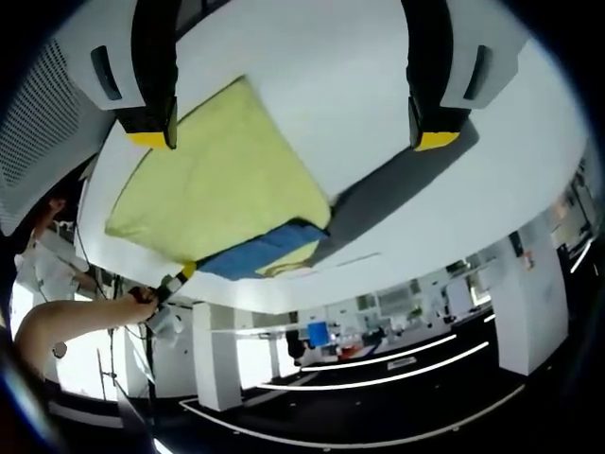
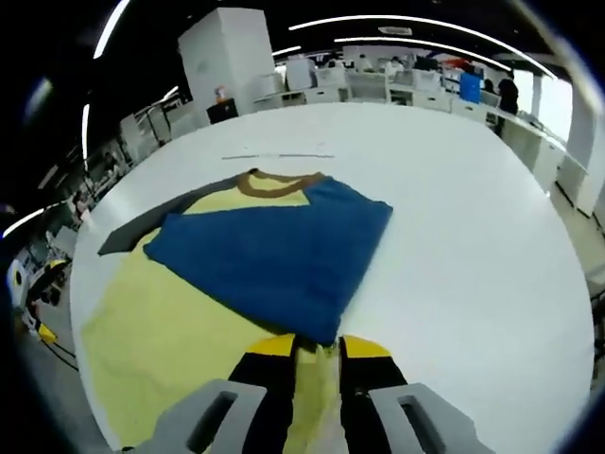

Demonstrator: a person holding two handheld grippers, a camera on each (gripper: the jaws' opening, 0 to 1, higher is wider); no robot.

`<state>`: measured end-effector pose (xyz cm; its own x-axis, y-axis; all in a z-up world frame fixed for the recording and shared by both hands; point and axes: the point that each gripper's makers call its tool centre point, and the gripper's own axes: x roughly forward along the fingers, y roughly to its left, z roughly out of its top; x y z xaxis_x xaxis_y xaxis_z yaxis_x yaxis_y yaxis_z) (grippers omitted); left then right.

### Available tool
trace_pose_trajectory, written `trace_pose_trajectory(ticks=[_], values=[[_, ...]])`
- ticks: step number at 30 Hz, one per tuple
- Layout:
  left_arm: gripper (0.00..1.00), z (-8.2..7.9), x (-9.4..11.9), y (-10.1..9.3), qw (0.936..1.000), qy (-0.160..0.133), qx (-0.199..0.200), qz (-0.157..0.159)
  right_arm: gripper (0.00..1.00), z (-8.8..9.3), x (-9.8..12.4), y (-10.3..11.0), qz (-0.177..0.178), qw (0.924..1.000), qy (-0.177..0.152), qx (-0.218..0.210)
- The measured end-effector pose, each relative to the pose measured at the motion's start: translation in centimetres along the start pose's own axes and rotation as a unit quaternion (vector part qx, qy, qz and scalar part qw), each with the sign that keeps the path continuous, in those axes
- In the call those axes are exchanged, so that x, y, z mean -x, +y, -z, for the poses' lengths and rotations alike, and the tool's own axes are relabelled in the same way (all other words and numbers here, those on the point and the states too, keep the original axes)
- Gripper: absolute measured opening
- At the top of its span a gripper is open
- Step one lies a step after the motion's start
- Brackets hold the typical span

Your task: Fold the garment on the visible template until the final outline fits inside the template.

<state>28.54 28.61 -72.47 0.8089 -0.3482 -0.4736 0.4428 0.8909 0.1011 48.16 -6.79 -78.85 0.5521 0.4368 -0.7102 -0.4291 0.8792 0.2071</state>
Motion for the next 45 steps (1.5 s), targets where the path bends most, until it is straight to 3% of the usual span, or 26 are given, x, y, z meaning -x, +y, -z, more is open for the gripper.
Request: trace_pose_trajectory(ticks=[14, 25, 35, 40, 45], values=[[0.99, -0.5, -0.2, -0.1, 1.0000, -0.004, 0.000, 0.008, 0.69, -1.9, 1.6, 2.7, -0.048, 0.9968, -0.046, 0.045], [0.99, -1.4, -0.2, 1.7, 0.9995, -0.021, 0.024, -0.005, 0.94, -2.8, 4.4, 7.0, -0.116, 0.9830, -0.110, 0.091], [0.99, -1.5, -0.4, 4.0, 0.9985, -0.028, 0.039, -0.028, 0.99, -2.4, 7.1, 9.9, -0.153, 0.9711, -0.146, 0.110], [0.99, -1.9, -0.4, 5.1, 0.9976, -0.034, 0.047, -0.039, 0.99, -2.1, 8.3, 10.6, -0.152, 0.9673, -0.158, 0.126], [0.98, -1.9, -0.5, 7.6, 0.9917, -0.046, 0.091, -0.078, 0.99, -1.5, 9.2, 11.3, -0.158, 0.9642, -0.168, 0.131]])
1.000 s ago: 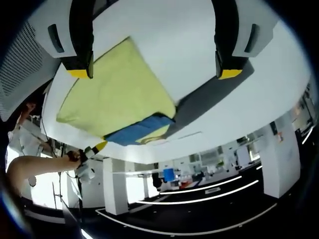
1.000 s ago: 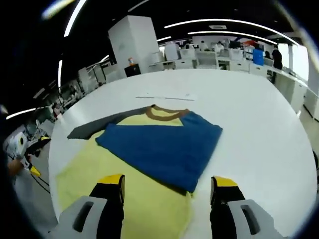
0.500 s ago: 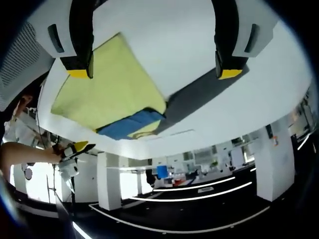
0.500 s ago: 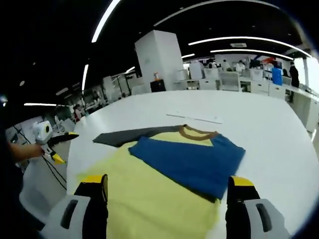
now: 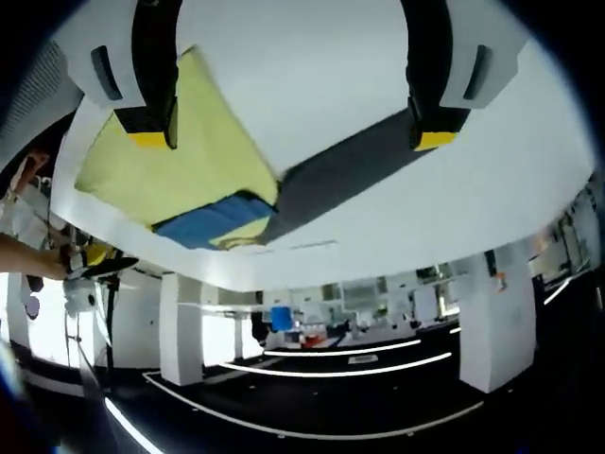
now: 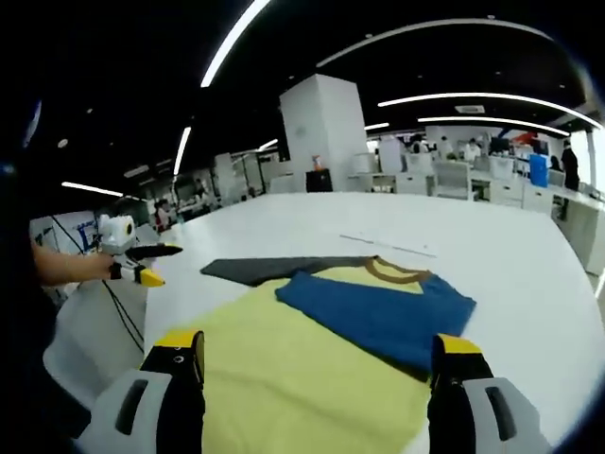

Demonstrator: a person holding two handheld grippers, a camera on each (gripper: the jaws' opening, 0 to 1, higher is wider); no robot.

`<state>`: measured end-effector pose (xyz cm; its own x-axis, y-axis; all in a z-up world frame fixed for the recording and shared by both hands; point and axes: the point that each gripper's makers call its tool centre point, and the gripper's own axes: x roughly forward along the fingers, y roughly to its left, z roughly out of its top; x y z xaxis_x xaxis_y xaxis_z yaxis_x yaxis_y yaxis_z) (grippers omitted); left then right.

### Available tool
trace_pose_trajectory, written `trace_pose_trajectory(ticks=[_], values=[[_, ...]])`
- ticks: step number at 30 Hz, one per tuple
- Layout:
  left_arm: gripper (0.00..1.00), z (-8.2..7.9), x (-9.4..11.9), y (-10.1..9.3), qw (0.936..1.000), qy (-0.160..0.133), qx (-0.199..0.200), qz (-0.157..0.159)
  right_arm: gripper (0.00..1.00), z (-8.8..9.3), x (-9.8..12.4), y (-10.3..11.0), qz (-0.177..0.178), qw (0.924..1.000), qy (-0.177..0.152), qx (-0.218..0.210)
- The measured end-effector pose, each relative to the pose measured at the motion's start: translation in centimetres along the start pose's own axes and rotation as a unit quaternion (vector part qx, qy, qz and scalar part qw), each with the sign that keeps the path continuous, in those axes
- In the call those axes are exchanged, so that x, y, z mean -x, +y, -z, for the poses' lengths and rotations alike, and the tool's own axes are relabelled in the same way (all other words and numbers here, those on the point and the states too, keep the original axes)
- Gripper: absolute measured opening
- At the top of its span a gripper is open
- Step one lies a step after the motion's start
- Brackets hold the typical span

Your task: Fold the garment on the visible template until the final outline fits inside the template.

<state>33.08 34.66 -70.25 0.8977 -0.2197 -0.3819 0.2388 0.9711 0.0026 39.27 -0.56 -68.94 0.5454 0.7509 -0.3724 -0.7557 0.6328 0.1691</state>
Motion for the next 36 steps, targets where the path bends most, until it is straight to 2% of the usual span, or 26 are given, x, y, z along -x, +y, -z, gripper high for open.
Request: trace_pose_trajectory(ticks=[6, 11, 17, 22, 31, 34, 36], values=[[0.97, -0.1, -0.4, 2.2, 0.9993, -0.002, 0.022, -0.031, 0.99, 0.3, 1.1, 0.7, 0.012, 0.9999, -0.007, 0.005], [0.92, 0.3, -0.9, 4.7, 0.9966, 0.000, 0.046, -0.068, 0.99, 0.6, 2.0, 1.1, 0.016, 0.9998, -0.006, 0.005], [0.86, 1.3, -1.6, 7.1, 0.9947, 0.017, 0.042, -0.092, 0.99, 0.6, 3.0, 0.8, 0.028, 0.9995, -0.010, 0.006], [0.78, 2.2, -2.2, 9.4, 0.9889, 0.021, 0.072, -0.128, 0.97, 0.4, 3.6, 0.5, 0.036, 0.9992, -0.016, 0.007], [0.66, 3.6, -3.3, 11.4, 0.9808, 0.028, 0.113, -0.156, 0.97, 0.8, 4.2, 0.4, 0.038, 0.9992, -0.007, 0.014], [0.58, 4.3, -3.4, 12.1, 0.9760, 0.036, 0.127, -0.173, 0.96, 1.1, 4.3, 0.3, 0.041, 0.9990, 0.000, 0.016], [0.52, 4.9, -3.5, 12.7, 0.9705, 0.037, 0.148, -0.187, 0.95, 1.2, 4.4, 0.3, 0.042, 0.9989, 0.002, 0.019]])
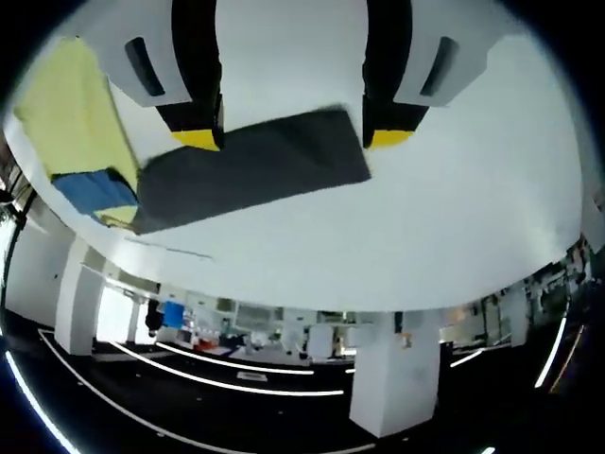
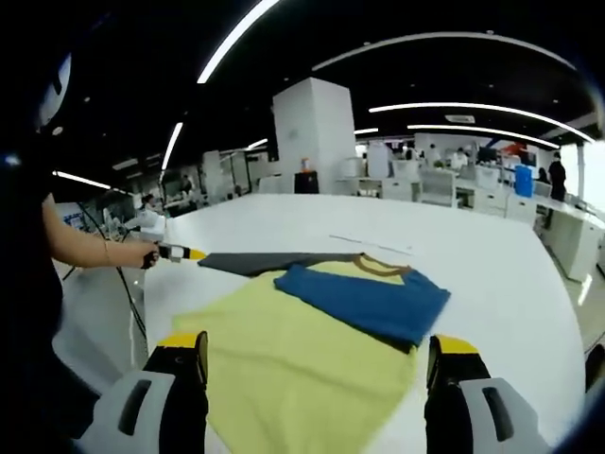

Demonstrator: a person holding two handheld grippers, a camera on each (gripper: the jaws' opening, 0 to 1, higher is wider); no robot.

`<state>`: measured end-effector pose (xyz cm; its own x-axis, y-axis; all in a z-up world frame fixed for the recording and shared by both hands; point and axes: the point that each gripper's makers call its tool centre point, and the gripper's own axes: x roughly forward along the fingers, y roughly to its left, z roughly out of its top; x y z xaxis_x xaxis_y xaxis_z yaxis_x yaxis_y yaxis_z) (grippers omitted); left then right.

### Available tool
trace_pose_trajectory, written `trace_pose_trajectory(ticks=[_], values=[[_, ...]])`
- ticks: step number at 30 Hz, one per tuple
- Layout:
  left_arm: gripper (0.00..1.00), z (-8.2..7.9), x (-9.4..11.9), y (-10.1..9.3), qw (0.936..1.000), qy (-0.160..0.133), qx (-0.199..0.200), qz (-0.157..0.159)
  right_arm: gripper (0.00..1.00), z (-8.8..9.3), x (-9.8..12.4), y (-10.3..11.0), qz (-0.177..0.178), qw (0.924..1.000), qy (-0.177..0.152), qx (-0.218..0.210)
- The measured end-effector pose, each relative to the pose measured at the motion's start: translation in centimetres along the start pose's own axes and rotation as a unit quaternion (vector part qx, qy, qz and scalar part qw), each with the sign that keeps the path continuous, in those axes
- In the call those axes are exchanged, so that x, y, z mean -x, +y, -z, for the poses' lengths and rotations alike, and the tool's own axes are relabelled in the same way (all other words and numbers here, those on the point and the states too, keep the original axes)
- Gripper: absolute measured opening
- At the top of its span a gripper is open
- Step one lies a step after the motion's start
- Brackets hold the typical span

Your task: Fold the garment on the visible template until the final outline fits inside the template.

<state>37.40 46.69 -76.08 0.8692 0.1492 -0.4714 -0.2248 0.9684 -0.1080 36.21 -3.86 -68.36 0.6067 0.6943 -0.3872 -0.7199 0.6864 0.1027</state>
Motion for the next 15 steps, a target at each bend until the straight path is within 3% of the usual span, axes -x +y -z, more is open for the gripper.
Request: trace_pose_trajectory(ticks=[3, 7, 11, 15], values=[[0.43, 0.8, -0.2, 1.0, 0.9993, 0.009, 0.022, -0.029, 0.94, 0.2, 0.1, -0.1, 0.003, 1.0000, 0.003, 0.000], [0.37, 1.4, -0.2, 1.5, 0.9984, 0.019, 0.019, -0.051, 0.92, 0.3, 0.2, 0.0, 0.007, 1.0000, 0.005, -0.001], [0.31, 1.4, 0.0, 1.4, 0.9975, 0.011, 0.041, -0.057, 0.91, 0.2, 0.4, 0.2, 0.013, 0.9999, 0.005, -0.005], [0.25, 1.9, 0.0, 1.5, 0.9964, 0.021, 0.045, -0.068, 0.90, 0.2, 0.4, 0.5, 0.016, 0.9998, 0.004, -0.009]])
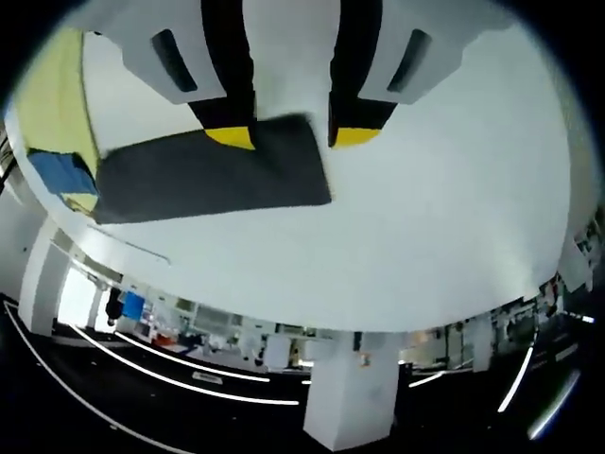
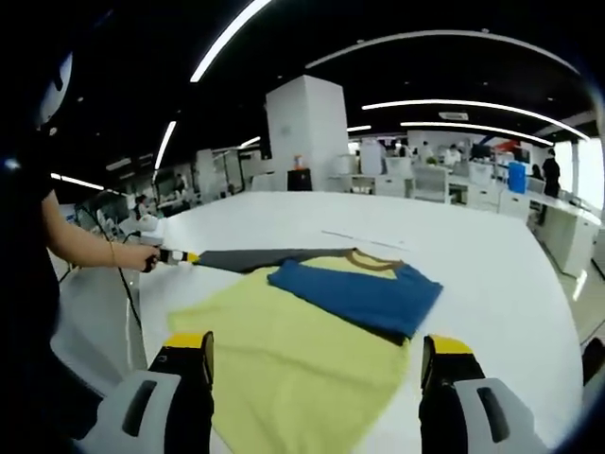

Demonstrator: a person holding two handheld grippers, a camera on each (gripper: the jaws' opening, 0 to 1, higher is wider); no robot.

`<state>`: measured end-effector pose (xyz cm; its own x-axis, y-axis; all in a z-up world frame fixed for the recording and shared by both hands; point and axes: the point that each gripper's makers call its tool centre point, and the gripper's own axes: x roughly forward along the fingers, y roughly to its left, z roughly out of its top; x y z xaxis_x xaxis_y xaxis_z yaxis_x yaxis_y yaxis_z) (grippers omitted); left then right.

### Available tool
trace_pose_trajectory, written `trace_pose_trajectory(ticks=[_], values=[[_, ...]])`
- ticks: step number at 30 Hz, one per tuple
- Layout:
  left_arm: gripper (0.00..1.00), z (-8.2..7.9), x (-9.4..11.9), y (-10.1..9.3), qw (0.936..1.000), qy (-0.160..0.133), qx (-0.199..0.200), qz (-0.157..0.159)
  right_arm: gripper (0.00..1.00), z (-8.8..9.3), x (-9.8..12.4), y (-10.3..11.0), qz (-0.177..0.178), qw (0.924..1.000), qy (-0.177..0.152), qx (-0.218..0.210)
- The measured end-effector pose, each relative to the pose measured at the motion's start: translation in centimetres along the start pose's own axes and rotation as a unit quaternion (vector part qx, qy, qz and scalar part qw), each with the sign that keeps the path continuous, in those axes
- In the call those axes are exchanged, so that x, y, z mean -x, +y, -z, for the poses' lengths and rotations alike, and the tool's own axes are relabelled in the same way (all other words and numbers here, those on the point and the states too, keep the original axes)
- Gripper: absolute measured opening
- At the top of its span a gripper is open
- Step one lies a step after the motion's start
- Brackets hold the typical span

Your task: Fold the garment on the visible template until the final outline fits inside the template.

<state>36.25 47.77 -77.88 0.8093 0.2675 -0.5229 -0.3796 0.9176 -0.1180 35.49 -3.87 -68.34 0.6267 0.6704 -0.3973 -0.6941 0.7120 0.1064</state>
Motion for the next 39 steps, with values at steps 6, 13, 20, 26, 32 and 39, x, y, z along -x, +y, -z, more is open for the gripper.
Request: trace_pose_trajectory(ticks=[6, 13, 20, 26, 32, 39], values=[[0.14, 0.7, -0.3, -0.3, 0.9998, 0.016, -0.015, 0.000, 0.89, 0.0, -0.2, 0.5, -0.002, 1.0000, 0.002, 0.002], [0.10, 0.6, -0.4, 0.2, 0.9994, 0.018, 0.012, -0.027, 0.89, 0.2, -0.1, 0.6, 0.001, 0.9999, 0.010, 0.011], [0.06, 0.5, -0.7, 0.6, 0.9982, 0.031, 0.030, -0.041, 0.89, 0.8, -0.1, -0.1, 0.006, 0.9996, 0.018, 0.019], [0.01, 0.5, -0.7, 0.7, 0.9941, 0.025, 0.103, -0.021, 0.91, 1.0, 0.0, 0.0, 0.003, 0.9997, 0.020, 0.016], [0.01, -0.1, -0.1, 1.1, 0.9939, 0.014, 0.107, -0.021, 0.90, 1.0, 0.2, -0.1, 0.006, 0.9997, 0.019, 0.016], [0.00, -1.7, 0.1, 0.1, 0.9916, -0.011, 0.129, -0.005, 0.91, 0.8, 0.2, 0.1, 0.003, 0.9998, 0.013, 0.013]])
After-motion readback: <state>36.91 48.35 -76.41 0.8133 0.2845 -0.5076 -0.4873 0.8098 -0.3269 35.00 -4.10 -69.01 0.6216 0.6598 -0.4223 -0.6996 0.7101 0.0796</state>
